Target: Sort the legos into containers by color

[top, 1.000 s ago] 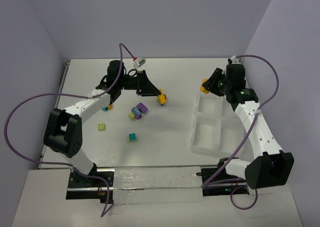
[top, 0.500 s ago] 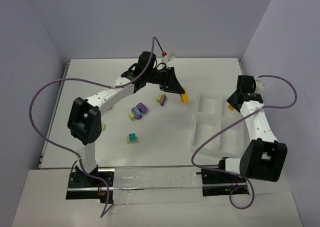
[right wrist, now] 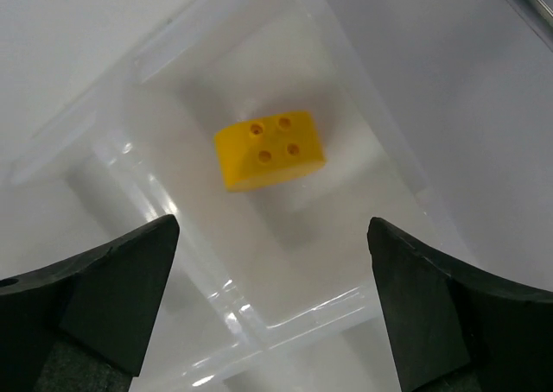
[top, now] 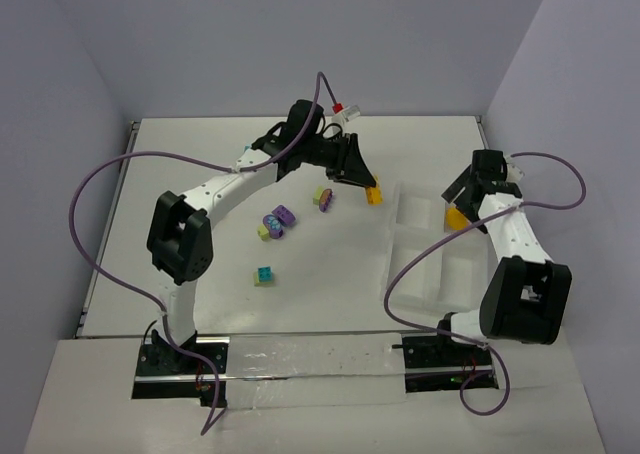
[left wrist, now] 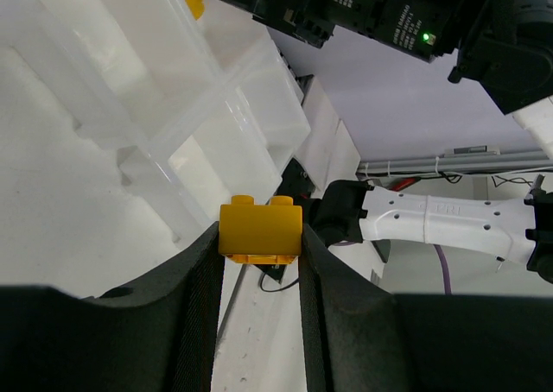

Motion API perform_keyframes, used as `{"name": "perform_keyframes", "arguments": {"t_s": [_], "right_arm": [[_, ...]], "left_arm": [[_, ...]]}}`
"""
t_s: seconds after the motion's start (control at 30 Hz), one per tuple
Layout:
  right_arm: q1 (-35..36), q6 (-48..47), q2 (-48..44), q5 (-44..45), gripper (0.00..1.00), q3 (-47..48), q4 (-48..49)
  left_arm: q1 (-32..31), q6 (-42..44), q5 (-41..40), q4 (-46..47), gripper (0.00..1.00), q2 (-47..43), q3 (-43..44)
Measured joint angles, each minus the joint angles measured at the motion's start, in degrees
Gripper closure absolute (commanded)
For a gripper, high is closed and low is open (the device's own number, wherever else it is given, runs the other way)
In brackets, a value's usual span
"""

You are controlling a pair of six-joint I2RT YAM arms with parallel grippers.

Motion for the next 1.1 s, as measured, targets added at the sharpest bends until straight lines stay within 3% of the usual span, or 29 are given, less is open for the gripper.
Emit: {"name": "perform_keyframes", "arguments": {"t_s": [0.1, 0.23, 0.33, 0.47, 0.63, 0.87, 1.1], "right_arm": [[0.85, -1.31, -4.79, -5.55, 0.11, -0.28, 0.75], [2.22, -4.04, -16.64, -20.83, 0.04, -3.5, 6.1], [2.52, -5.6, -24.26, -35.06, 0.05, -4.76, 10.24], [2.62, -6.9, -25.19, -51.97, 0.08, -4.23, 14.95], [5.06, -7.14, -19.31, -66.66, 0.08, -4.1, 17.89], [13.91, -9.78, -13.55, -73.26, 0.24, 0.45, 16.6], [15.15, -3.53, -13.08, -75.29, 0.48, -0.33, 24.6]], "left_arm": [[0.01, -0.01, 0.03, 0.01, 1.0, 0.54, 0.99], [0.41, -0.1, 1.7, 0.34, 1.0, 0.63, 1.02], [1.37, -1.76, 7.25, 4.63, 1.0, 0.63, -0.22], [3.23, -5.74, 13.51, 12.22, 1.0, 0.63, -3.36], [4.3, -11.98, 18.59, 21.06, 1.0, 0.63, -5.16], [3.94, -21.3, 22.08, 34.41, 1.0, 0.63, -7.35], [3.96, -25.03, 23.4, 39.39, 1.0, 0.58, -9.52]]}}
